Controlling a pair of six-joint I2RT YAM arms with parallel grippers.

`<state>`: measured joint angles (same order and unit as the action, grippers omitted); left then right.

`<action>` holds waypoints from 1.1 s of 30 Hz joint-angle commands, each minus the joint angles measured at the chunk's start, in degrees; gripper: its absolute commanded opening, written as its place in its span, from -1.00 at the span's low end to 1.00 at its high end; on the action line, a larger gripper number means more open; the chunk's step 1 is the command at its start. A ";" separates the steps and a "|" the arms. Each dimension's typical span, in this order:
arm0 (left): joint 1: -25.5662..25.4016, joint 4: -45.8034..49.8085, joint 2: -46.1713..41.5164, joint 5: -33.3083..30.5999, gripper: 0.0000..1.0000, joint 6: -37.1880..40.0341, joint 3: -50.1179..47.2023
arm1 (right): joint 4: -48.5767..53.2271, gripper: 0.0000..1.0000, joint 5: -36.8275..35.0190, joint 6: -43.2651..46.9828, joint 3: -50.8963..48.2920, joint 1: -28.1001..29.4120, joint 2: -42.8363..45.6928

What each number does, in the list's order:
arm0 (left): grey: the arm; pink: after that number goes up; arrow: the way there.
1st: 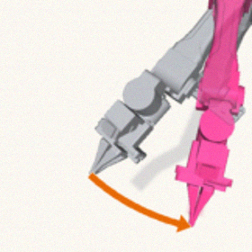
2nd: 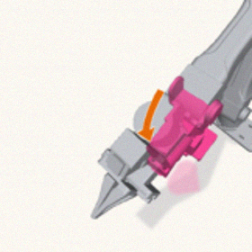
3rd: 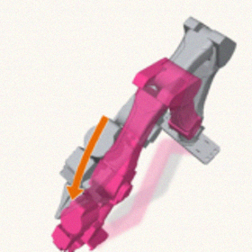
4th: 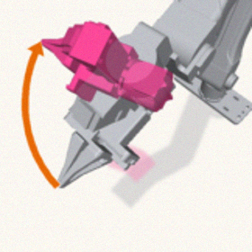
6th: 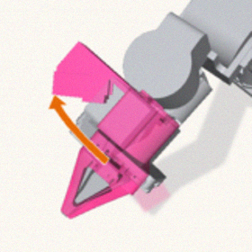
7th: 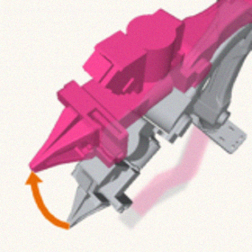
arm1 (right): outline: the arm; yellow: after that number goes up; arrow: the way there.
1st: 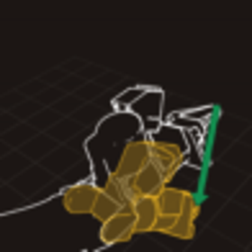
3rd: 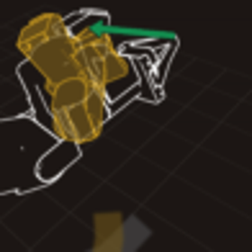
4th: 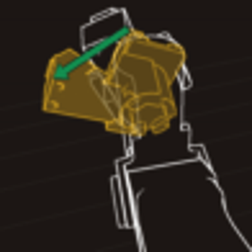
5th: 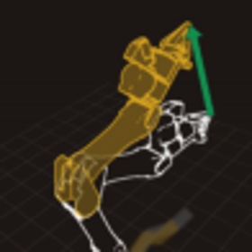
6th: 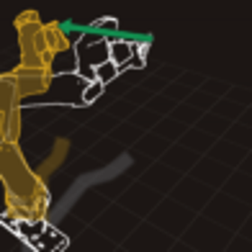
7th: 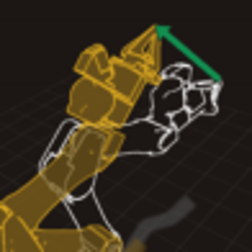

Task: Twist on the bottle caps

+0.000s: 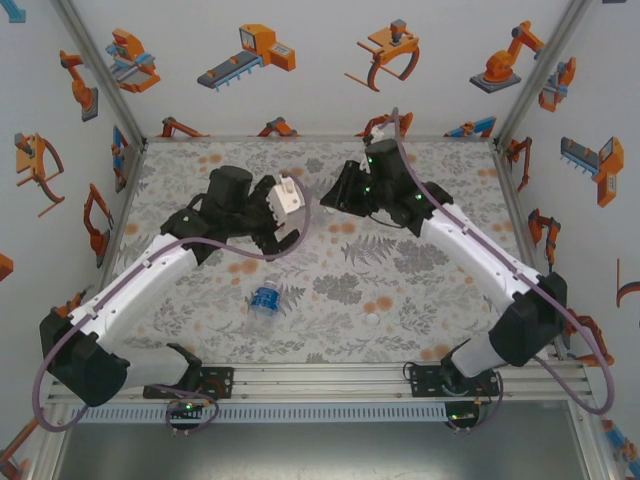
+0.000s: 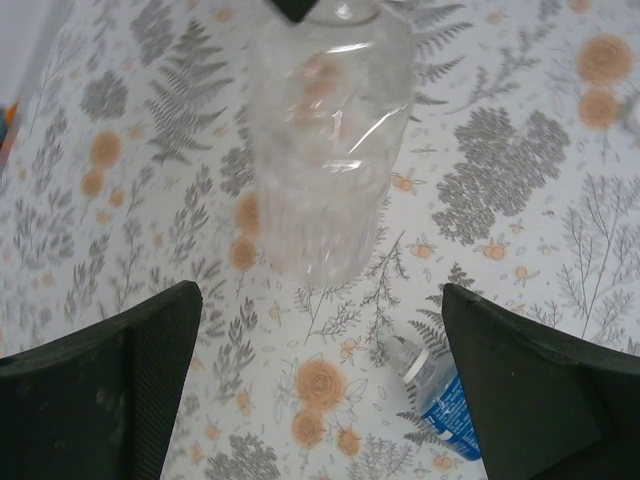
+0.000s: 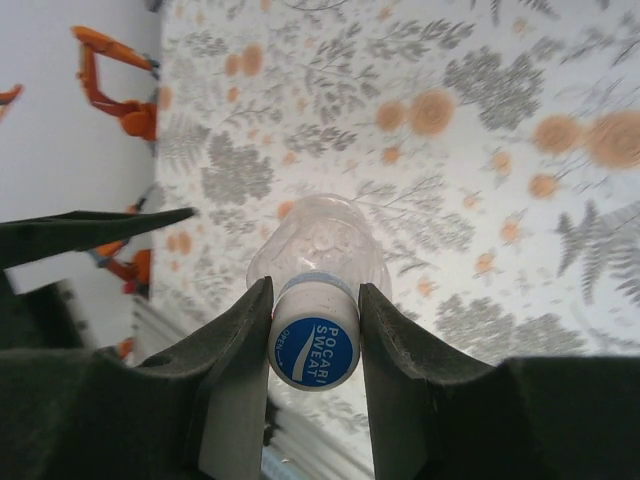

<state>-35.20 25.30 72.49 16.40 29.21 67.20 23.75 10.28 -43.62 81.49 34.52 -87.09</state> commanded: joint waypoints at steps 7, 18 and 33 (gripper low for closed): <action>18.02 -0.20 -1.05 7.95 0.94 -31.64 2.16 | 7.61 -0.70 -5.78 18.90 14.80 -5.22 -13.25; 23.05 -4.29 -6.74 14.87 0.94 -47.16 -3.92 | 7.88 -0.71 -16.04 34.05 27.56 -6.88 -26.37; 23.25 -5.12 -9.97 15.19 0.94 -47.53 -6.44 | 13.49 -0.52 -14.02 35.63 35.08 -7.72 -34.87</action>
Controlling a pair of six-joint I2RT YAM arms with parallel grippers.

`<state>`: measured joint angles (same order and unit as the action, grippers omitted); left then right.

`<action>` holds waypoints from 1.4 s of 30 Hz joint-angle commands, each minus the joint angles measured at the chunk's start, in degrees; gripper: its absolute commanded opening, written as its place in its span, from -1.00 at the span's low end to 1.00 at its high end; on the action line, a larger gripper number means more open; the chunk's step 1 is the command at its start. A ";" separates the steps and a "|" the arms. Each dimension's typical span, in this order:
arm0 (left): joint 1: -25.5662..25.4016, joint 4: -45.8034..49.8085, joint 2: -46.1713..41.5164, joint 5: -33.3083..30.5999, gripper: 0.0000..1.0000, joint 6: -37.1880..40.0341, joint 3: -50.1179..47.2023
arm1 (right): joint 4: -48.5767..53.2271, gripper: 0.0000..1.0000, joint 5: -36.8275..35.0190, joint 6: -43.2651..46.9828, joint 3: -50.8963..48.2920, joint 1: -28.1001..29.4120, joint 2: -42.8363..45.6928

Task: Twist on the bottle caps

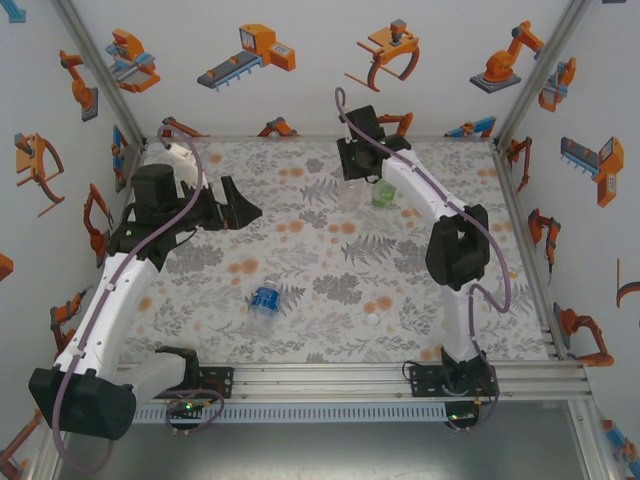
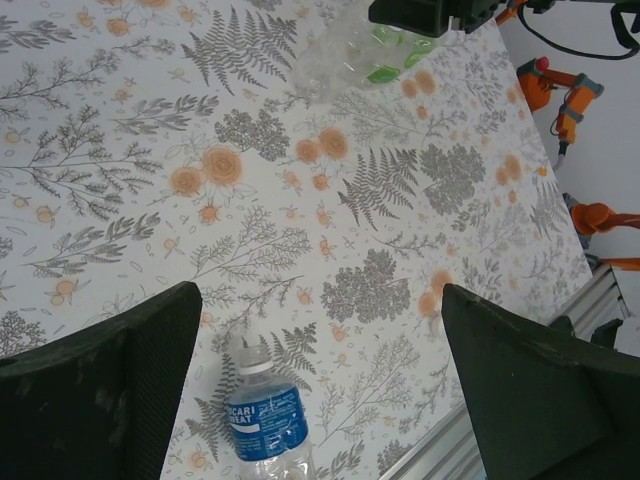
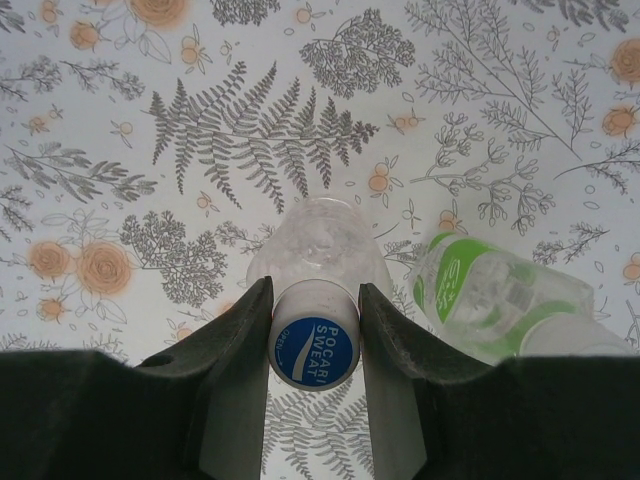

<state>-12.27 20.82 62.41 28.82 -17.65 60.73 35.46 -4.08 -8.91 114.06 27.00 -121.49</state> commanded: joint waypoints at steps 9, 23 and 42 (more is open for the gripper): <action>0.23 -1.52 0.78 5.61 0.94 -1.11 -0.01 | 4.15 -0.15 0.91 0.55 4.50 -0.20 -2.39; -1.90 3.92 5.24 2.40 0.91 -2.32 2.23 | 8.87 0.08 1.28 0.34 10.54 -0.20 -0.08; -21.78 21.43 12.77 -23.05 0.73 0.77 -2.21 | -3.32 0.11 6.09 -7.10 -20.99 -0.19 22.95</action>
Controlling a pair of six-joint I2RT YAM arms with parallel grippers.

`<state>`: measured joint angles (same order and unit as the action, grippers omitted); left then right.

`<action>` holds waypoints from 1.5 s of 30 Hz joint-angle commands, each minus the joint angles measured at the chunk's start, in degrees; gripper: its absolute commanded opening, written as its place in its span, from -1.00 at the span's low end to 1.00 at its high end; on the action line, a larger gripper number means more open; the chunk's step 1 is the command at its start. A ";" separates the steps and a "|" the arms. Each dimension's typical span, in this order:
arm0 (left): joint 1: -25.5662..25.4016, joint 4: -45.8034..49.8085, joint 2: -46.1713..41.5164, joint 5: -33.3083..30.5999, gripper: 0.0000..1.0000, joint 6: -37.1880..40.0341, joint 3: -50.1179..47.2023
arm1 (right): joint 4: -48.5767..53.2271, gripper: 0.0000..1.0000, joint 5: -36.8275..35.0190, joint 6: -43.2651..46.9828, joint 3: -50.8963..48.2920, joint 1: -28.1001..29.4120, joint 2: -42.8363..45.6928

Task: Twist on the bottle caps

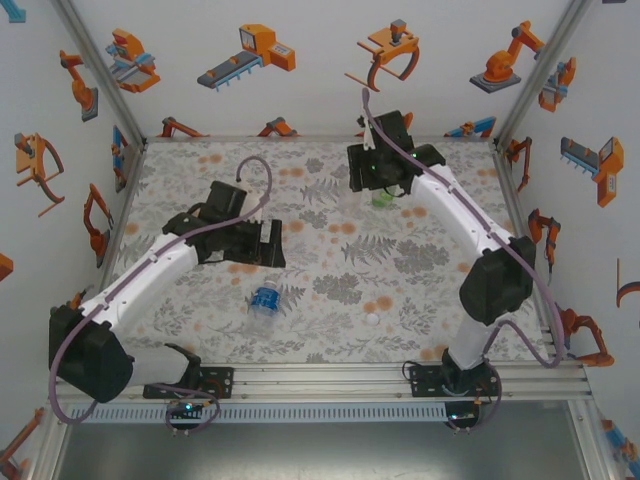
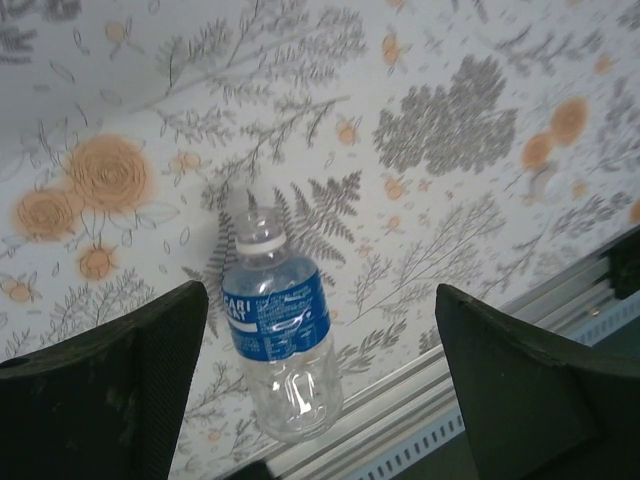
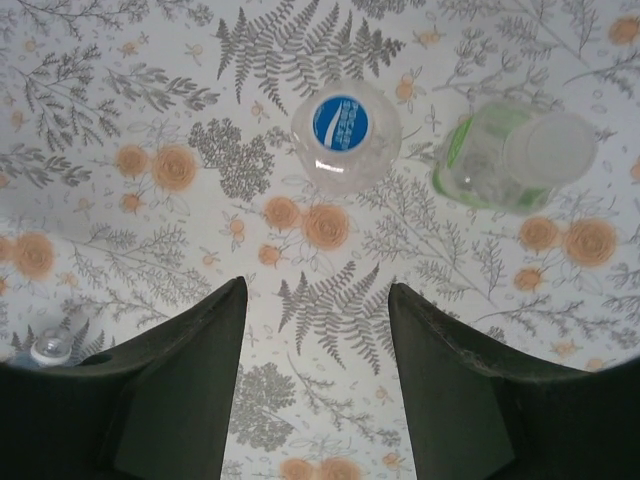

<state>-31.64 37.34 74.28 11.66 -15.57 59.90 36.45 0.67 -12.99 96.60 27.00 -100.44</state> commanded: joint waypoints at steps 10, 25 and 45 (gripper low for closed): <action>-9.75 5.95 0.60 -11.72 0.73 -8.77 -10.45 | -6.50 0.11 4.47 -6.68 -11.33 -0.18 5.54; -12.66 2.97 7.22 -11.69 0.58 -11.10 -14.28 | -7.81 0.10 5.22 -7.27 -13.64 -0.19 6.62; -18.20 1.63 10.65 -17.11 0.38 -17.26 -16.74 | -7.71 0.11 5.51 -7.08 -13.85 -0.20 6.16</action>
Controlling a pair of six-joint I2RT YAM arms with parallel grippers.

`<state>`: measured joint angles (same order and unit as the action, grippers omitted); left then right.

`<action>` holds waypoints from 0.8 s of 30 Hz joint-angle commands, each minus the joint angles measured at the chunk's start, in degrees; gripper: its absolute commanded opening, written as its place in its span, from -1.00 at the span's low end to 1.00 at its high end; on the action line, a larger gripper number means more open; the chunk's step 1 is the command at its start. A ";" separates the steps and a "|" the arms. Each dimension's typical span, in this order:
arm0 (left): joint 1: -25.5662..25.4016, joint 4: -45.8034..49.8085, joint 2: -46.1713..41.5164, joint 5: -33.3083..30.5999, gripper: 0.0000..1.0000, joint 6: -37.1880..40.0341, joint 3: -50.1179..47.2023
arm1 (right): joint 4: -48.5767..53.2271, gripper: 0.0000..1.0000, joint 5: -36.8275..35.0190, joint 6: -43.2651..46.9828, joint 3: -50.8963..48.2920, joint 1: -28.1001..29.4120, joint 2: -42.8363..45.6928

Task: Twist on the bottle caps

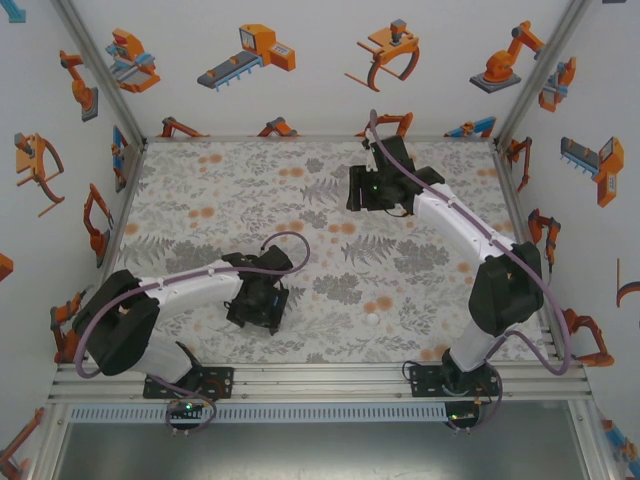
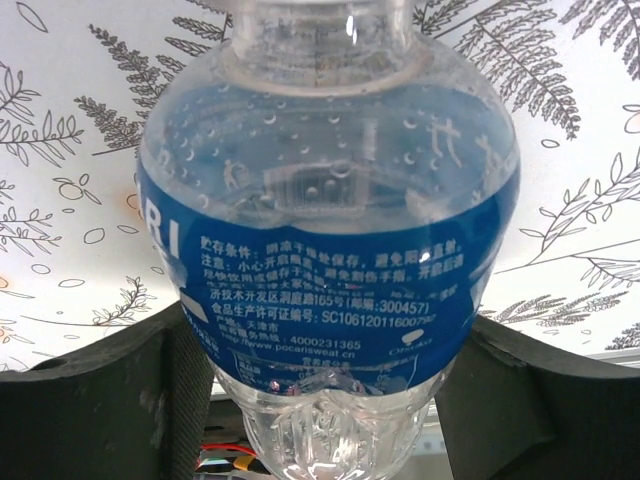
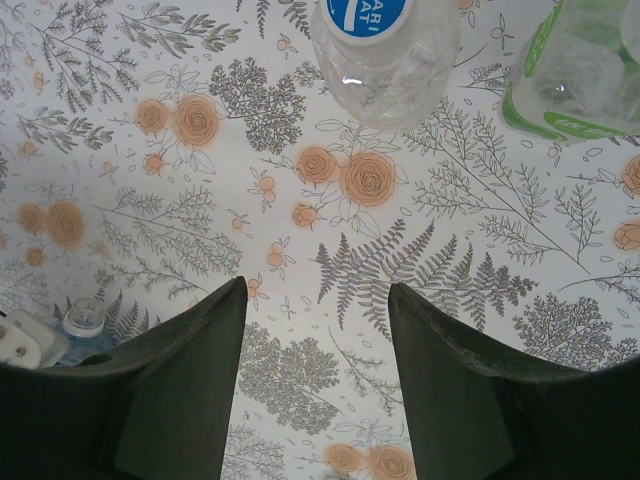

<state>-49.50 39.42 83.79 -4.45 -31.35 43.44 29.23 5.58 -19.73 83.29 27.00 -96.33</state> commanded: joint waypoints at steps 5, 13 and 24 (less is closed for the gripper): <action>-0.34 -1.93 2.44 -0.76 0.35 -1.52 -0.64 | -0.41 0.11 0.74 -0.68 -1.01 -0.20 2.25; -0.34 -2.31 1.93 -1.14 -0.03 -0.11 -0.03 | 0.27 0.10 0.44 -0.47 -1.12 -0.18 2.47; 0.94 1.44 -5.04 -6.68 -0.52 11.30 8.90 | 8.47 0.09 4.08 0.91 0.93 -0.20 3.35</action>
<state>-49.34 39.97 82.28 -8.54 -25.61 49.08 32.91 8.16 -19.51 82.61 27.00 -95.18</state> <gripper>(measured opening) 0.597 0.551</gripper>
